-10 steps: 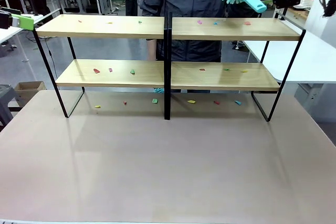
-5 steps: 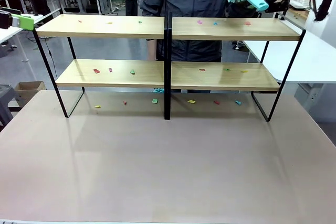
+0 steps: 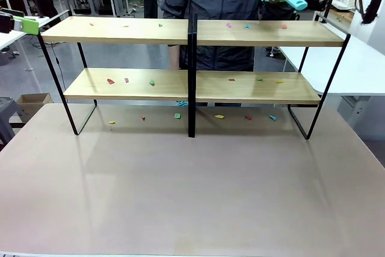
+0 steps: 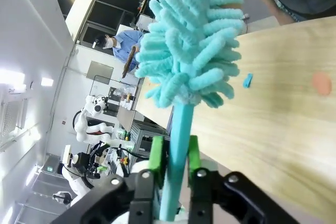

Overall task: Clean the shelves.
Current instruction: Pick up the Duster when the human hands it over.

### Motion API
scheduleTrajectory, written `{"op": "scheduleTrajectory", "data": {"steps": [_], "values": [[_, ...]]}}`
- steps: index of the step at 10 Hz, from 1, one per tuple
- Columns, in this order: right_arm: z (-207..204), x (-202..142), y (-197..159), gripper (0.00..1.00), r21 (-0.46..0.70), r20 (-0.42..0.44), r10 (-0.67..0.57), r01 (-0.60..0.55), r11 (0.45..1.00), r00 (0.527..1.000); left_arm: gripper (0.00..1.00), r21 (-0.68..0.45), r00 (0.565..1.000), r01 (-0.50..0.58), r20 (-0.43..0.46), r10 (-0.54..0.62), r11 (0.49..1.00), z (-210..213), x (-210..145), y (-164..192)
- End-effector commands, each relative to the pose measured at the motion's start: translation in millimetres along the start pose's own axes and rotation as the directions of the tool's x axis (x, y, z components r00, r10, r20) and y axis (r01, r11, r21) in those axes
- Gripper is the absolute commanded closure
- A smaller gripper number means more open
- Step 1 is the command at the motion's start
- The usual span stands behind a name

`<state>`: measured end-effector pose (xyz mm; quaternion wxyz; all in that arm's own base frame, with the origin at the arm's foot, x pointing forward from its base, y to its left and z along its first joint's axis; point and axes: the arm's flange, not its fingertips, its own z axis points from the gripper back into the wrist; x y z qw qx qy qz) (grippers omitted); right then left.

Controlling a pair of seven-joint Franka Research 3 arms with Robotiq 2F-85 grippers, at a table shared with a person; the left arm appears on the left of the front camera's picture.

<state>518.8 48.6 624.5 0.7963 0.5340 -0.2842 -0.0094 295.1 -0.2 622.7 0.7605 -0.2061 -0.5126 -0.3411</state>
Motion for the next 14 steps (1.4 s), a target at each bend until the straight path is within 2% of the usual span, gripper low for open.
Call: {"op": "scheduleTrajectory", "data": {"steps": [1,4,5,6,7,9,10,12,13,14], "values": [[-2,4,4,1.00,-0.003,-0.018,-0.017,0.017,1.000,1.000,0.00,-0.006,1.000,-0.006,0.001,0.006,1.000,-1,0,0],[6,1,6,1.00,-0.028,-0.018,0.000,0.000,1.000,1.000,0.00,-0.006,1.000,-0.006,0.001,0.006,1.000,-1,0,0],[22,-6,21,1.00,-0.022,-0.066,0.046,-0.047,0.999,0.997,0.00,-0.006,1.000,-0.006,0.001,0.006,1.000,-1,0,0],[54,-18,43,1.00,0.007,-0.148,0.097,-0.098,0.995,0.984,0.00,-0.006,1.000,-0.006,0.001,0.006,1.000,-1,0,0],[100,-43,71,1.00,0.027,-0.307,0.135,-0.133,0.991,0.942,0.00,-0.006,1.000,-0.006,0.001,0.006,1.000,-1,0,0],[175,-93,97,1.00,-0.022,-0.504,0.136,-0.171,0.985,0.853,0.00,-0.006,1.000,-0.006,0.001,0.006,1.000,-1,0,0],[206,-111,94,1.00,-0.029,-0.572,0.131,-0.179,0.983,0.810,0.00,-0.006,1.000,-0.006,0.001,0.006,1.000,-1,0,0],[271,-135,75,1.00,0.051,-0.604,0.143,-0.142,0.989,0.784,0.00,-0.006,1.000,-0.006,0.001,0.006,1.000,-1,0,0],[306,-157,58,1.00,0.049,-0.647,0.139,-0.140,0.989,0.750,0.00,-0.006,1.000,-0.006,0.001,0.006,1.000,-1,0,0],[320,-165,48,1.00,0.021,-0.655,0.123,-0.145,0.989,0.746,0.00,-0.006,1.000,-0.006,0.001,0.006,1.000,-1,0,0]]}}
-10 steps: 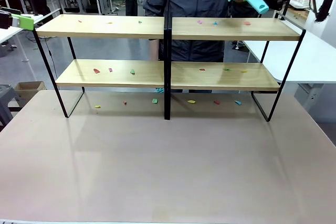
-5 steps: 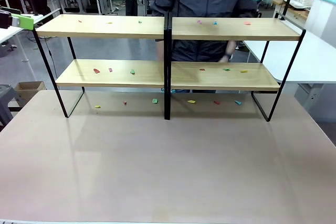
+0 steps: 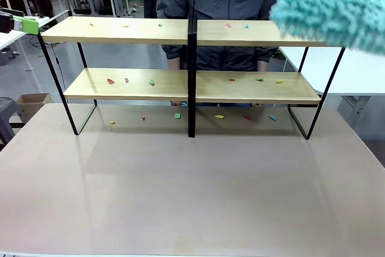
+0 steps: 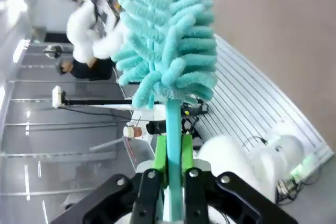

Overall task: Clean the shelves.
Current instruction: Pick up the Duster when the human hands it over.

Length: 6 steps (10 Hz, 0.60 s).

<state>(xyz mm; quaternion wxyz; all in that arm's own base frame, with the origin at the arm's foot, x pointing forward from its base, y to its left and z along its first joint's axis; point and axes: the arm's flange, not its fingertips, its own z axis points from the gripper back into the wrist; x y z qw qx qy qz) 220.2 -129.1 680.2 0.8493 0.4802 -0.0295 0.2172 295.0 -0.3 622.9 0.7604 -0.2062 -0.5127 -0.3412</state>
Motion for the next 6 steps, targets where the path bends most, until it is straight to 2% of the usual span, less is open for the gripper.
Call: {"op": "scheduleTrajectory", "data": {"steps": [1,2,4,6], "values": [[22,-37,-27,1.00,-0.017,0.016,-0.020,0.021,1.000,1.000,0.00,-0.005,1.000,-0.006,0.000,0.006,1.000,-1,-1,0],[32,-60,-38,1.00,0.029,0.101,-0.040,0.037,0.999,0.994,0.00,-0.005,1.000,-0.006,0.000,0.006,1.000,-1,-1,0],[47,-99,-51,1.00,0.070,0.248,-0.018,0.001,0.998,0.969,0.00,-0.005,1.000,-0.006,0.000,0.006,1.000,-1,-1,0],[57,-103,-62,1.00,0.095,0.322,0.003,-0.035,0.995,0.947,0.00,-0.005,1.000,-0.006,0.000,0.006,1.000,-1,-1,0]]}}
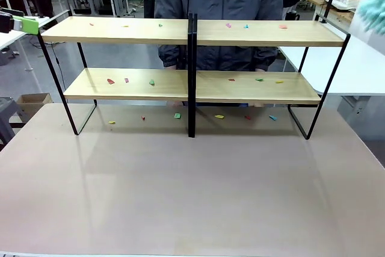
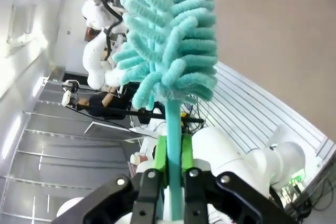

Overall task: Clean the shelves.
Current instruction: Pick up the Duster when the human hands it over, then clean a randomly selected level of the Shelf with the Duster.

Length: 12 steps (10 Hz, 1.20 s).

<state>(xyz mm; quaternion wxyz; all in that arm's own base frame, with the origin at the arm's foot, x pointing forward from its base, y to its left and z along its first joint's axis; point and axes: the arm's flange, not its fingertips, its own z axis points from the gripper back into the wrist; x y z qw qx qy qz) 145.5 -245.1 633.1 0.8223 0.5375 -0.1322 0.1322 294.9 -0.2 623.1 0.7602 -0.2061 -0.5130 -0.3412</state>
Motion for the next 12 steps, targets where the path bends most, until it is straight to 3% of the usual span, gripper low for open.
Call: {"op": "scheduleTrajectory", "data": {"steps": [1,12], "values": [[-7.9,6.8,1.6,1.00,-0.020,-0.047,-0.016,0.015,1.000,0.999,0.00,-0.006,1.000,-0.006,0.000,0.006,1.000,-1.5,-0.6,-0.1],[-7.9,6.8,1.6,1.00,-0.020,-0.047,-0.016,0.015,1.000,0.999,0.00,-0.006,1.000,-0.006,0.000,0.006,1.000,-1.5,-0.6,-0.1]]}}
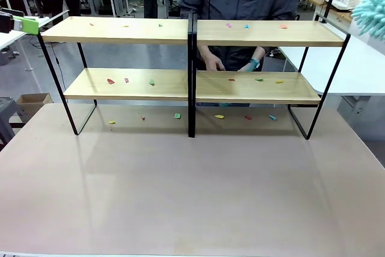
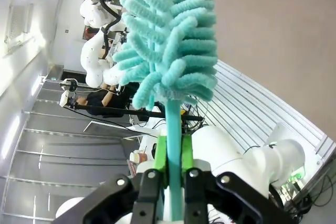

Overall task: Clean the shelves.
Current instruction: Clean a randomly selected level of the Shelf with the Duster.

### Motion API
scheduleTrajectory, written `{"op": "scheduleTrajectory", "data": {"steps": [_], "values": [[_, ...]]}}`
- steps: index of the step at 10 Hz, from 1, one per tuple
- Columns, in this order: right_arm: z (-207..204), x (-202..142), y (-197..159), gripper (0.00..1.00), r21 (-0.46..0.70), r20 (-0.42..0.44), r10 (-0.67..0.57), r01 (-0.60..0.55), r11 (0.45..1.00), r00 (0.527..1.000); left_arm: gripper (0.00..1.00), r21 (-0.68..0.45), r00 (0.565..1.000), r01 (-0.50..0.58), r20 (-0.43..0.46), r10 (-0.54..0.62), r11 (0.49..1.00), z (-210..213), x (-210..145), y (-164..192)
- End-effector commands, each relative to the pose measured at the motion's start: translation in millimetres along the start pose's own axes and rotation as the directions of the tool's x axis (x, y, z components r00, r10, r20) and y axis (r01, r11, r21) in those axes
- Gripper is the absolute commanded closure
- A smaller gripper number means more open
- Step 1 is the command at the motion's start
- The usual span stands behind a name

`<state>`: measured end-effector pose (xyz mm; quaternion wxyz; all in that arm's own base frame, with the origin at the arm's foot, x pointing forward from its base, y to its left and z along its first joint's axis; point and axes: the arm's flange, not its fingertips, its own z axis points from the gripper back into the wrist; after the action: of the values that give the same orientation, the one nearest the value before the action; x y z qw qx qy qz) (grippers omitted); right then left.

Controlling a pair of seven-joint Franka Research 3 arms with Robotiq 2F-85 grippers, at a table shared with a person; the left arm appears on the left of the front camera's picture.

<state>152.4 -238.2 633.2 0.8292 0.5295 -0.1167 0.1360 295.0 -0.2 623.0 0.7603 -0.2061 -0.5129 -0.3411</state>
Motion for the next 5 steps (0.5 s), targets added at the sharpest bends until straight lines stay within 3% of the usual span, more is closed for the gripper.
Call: {"op": "scheduleTrajectory", "data": {"steps": [1,2,3,4,5], "values": [[-1,0,1,1.00,-0.004,-0.013,-0.005,0.005,1.000,1.000,0.00,-0.006,1.000,-0.006,0.000,0.006,1.000,-1,-1,0],[-1,0,1,1.00,-0.004,-0.013,-0.005,0.005,1.000,1.000,0.00,-0.006,1.000,-0.006,0.000,0.006,1.000,-1,-1,0],[0,0,0,0.87,0.000,0.000,0.000,0.000,1.000,1.000,0.00,-0.006,1.000,-0.006,0.000,0.006,1.000,-1,-1,0],[-42,-4,27,0.87,-0.089,-0.069,0.086,-0.092,0.992,0.994,0.00,-0.006,1.000,-0.006,0.000,0.006,1.000,-1,-1,0],[-95,3,46,0.87,-0.088,-0.228,0.162,-0.186,0.979,0.960,0.00,-0.006,1.000,-0.006,0.000,0.006,1.000,-1,-1,0]]}}
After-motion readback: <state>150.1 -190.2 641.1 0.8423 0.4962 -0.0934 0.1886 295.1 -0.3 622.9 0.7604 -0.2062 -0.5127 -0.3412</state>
